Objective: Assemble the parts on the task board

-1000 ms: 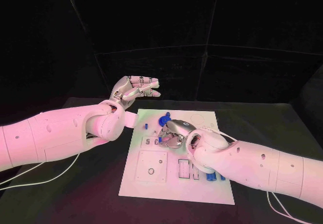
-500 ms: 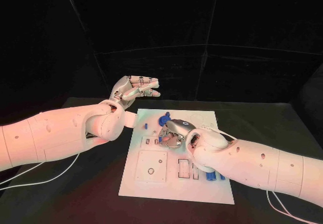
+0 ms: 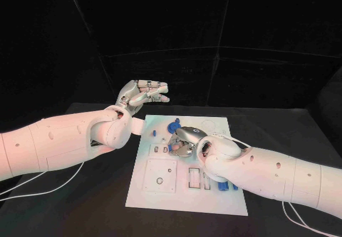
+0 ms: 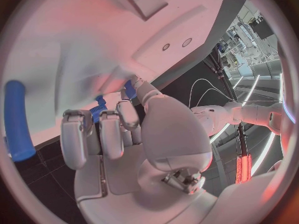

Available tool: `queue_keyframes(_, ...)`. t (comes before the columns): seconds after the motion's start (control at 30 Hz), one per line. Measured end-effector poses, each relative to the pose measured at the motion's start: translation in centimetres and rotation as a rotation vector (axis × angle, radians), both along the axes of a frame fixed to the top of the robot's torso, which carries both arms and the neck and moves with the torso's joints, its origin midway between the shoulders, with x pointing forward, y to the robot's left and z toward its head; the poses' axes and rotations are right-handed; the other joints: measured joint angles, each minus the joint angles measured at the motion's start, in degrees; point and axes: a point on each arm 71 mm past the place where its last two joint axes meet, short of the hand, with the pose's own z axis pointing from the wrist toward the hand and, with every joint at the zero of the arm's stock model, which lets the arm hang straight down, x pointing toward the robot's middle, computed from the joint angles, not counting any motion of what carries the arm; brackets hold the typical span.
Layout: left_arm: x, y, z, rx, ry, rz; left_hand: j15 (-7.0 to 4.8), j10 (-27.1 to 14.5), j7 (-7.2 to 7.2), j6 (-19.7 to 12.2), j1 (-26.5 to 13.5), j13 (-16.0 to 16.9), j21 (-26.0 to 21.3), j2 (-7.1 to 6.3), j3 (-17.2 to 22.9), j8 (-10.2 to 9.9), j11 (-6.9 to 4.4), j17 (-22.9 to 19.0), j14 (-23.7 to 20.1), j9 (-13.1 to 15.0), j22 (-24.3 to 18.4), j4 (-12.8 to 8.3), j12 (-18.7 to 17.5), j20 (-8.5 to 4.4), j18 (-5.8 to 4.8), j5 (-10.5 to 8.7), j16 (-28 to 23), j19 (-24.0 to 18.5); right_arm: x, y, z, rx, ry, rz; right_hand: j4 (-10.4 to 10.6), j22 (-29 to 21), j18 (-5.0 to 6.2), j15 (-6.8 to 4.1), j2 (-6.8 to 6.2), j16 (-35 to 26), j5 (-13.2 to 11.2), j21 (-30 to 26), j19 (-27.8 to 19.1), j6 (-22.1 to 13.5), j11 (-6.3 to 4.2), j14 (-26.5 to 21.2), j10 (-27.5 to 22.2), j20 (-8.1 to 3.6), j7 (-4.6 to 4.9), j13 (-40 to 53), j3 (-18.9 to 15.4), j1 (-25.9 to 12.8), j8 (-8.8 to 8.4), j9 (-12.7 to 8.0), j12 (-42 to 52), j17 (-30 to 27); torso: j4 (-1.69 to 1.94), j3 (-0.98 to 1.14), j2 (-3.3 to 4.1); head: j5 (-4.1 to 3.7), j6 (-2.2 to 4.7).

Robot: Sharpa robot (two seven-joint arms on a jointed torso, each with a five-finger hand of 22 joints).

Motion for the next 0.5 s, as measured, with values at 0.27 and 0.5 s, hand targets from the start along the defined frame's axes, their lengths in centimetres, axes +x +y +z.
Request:
queue_keyframes(0.27,0.01,-0.02,-0.01,0.0,0.001,0.0,0.0,0.0,0.0,0.0,0.0,0.0,0.0,0.0,0.0,0.0,0.0,0.0,0.0,0.0,0.0,0.0,0.0,0.0,0.0,0.0,0.0,0.0,0.02,-0.01,0.02,-0.002,-0.003,-0.002,0.7,0.0,-0.01,0.0,-0.73,0.0,0.0,-0.2,-0.2,0.0,0.08,0.0,-0.1,0.21,-0.01,-0.1,-0.7,-0.7,-0.01,0.1,0.0,0.0,0.0,0.01,0.02,0.11,-0.13)
queue_keyframes(0.5,0.02,-0.05,-0.02,0.0,0.002,-0.001,0.0,0.0,0.0,0.0,0.0,0.0,0.0,0.0,0.0,0.0,0.0,0.0,0.0,0.0,0.0,0.0,0.0,0.0,0.0,0.0,0.0,0.0,0.06,-0.06,0.0,0.0,-0.005,-0.007,2.6,0.0,0.0,0.13,-1.78,-0.2,-4.0,-0.4,0.0,-1.3,0.3,-0.1,-0.3,0.42,-0.02,-0.3,-3.0,-2.7,-0.3,0.2,-0.2,0.0,-0.02,0.0,0.03,0.12,-0.14)
